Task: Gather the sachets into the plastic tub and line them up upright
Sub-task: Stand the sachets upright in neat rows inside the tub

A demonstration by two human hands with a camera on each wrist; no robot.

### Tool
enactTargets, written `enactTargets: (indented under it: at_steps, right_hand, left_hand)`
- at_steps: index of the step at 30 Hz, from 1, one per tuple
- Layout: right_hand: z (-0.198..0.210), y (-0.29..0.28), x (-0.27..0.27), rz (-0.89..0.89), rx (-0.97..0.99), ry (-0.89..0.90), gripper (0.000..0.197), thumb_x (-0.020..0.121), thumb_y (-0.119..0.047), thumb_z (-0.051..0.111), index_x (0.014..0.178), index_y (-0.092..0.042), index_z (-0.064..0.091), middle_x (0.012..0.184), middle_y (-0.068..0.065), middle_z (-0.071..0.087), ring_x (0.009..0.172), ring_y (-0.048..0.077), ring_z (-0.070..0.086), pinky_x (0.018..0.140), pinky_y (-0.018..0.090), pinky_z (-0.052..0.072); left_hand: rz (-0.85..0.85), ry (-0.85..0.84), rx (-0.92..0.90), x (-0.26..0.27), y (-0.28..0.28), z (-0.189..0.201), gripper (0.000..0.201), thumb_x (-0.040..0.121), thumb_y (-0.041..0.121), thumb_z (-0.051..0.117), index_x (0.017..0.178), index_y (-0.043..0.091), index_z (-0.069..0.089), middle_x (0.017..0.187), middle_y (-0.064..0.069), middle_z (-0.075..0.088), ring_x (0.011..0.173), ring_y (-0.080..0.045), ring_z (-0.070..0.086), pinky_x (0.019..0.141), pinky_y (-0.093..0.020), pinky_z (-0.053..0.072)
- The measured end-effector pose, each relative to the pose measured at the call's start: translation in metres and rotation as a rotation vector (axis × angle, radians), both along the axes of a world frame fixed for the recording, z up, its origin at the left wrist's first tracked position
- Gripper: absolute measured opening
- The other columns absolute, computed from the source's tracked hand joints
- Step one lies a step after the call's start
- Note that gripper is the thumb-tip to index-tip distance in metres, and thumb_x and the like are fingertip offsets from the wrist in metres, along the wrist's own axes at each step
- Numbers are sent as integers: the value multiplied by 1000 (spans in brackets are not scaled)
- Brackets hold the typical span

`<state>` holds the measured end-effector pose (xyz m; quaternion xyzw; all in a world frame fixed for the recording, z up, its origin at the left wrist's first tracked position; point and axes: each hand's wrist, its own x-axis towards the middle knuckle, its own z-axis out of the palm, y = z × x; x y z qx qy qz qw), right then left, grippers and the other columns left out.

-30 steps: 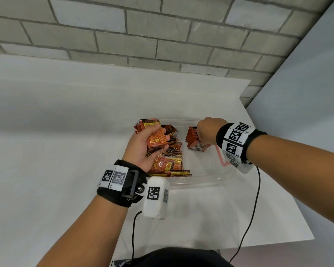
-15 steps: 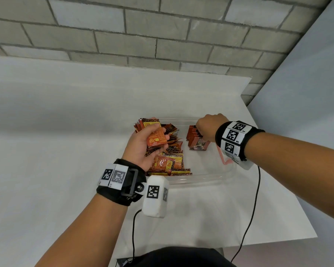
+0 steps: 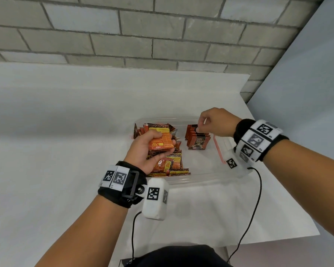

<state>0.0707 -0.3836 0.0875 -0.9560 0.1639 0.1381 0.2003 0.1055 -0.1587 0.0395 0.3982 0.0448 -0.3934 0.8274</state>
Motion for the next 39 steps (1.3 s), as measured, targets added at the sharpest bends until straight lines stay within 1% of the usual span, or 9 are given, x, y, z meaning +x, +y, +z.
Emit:
enactTargets:
  at_steps: [4, 9, 15, 18, 20, 22, 28, 34, 39]
  right_hand:
    - [7, 18, -26, -102, 446, -180, 24, 86, -36, 66, 105, -21, 64, 89, 0, 66, 70, 6, 59, 65, 22, 46]
    - [-1, 38, -48, -10, 637, -191, 38, 84, -20, 70, 120, -23, 57, 90, 4, 63, 74, 10, 60, 58, 14, 45]
    - [-5, 33, -58, -71, 734, -359, 30, 82, -4, 71, 98, -27, 61, 83, 1, 59, 72, 14, 60, 66, 24, 53]
    - [-4, 29, -62, -152, 661, -581, 21, 81, -5, 72, 79, -22, 59, 78, -4, 61, 65, 10, 57, 59, 19, 48]
    - [-5, 29, -66, -129, 595, -647, 23, 79, -5, 73, 73, -21, 58, 79, -4, 60, 64, 6, 53, 59, 14, 43]
    - [-10, 34, -69, -16, 510, -614, 25, 76, -6, 76, 72, -23, 58, 83, -5, 56, 67, 2, 49, 65, 13, 41]
    - [-22, 43, -65, 171, 409, -495, 19, 74, -12, 79, 89, -19, 71, 96, 0, 52, 92, 23, 56, 84, 42, 49]
    - [-14, 46, -54, 12, 388, -512, 29, 85, -24, 69, 112, -28, 61, 111, -3, 58, 89, 12, 57, 72, 10, 42]
    - [-12, 53, -44, -36, 494, -446, 27, 90, -19, 64, 115, -27, 62, 105, 1, 65, 92, 21, 62, 85, 42, 54]
  left_hand:
    - [-115, -67, 29, -7, -7, 0, 33, 75, 7, 63, 108, 4, 61, 94, -16, 70, 85, -28, 70, 70, -40, 60]
    - [-229, -179, 34, -19, -21, 0, 42, 75, 6, 62, 116, 15, 60, 97, -9, 72, 85, -24, 70, 75, -43, 57]
    - [-200, -187, 75, -28, -31, -3, 36, 75, 34, 62, 104, 14, 67, 96, -11, 72, 86, -23, 70, 72, -37, 59]
    - [-135, -163, 69, -31, -33, -3, 30, 74, 46, 61, 82, 21, 76, 89, -9, 70, 79, -21, 67, 76, -37, 57]
    - [-100, -137, 51, -34, -33, -3, 27, 75, 42, 62, 78, 19, 75, 86, -11, 68, 75, -22, 66, 78, -39, 56]
    - [-68, -110, 11, -35, -33, -2, 28, 76, 37, 63, 92, 15, 70, 89, -12, 69, 77, -23, 67, 76, -38, 58]
    - [-92, -159, -26, -22, -24, 2, 28, 79, 11, 60, 106, 15, 66, 100, -13, 70, 91, -25, 68, 74, -39, 59]
    - [-155, -276, 49, -5, -14, -1, 53, 78, -9, 60, 125, 14, 58, 104, -14, 69, 92, -27, 68, 77, -39, 58]
    - [-242, -347, 69, 2, -8, -1, 48, 82, -14, 55, 116, 20, 61, 97, -9, 70, 86, -24, 69, 63, -31, 57]
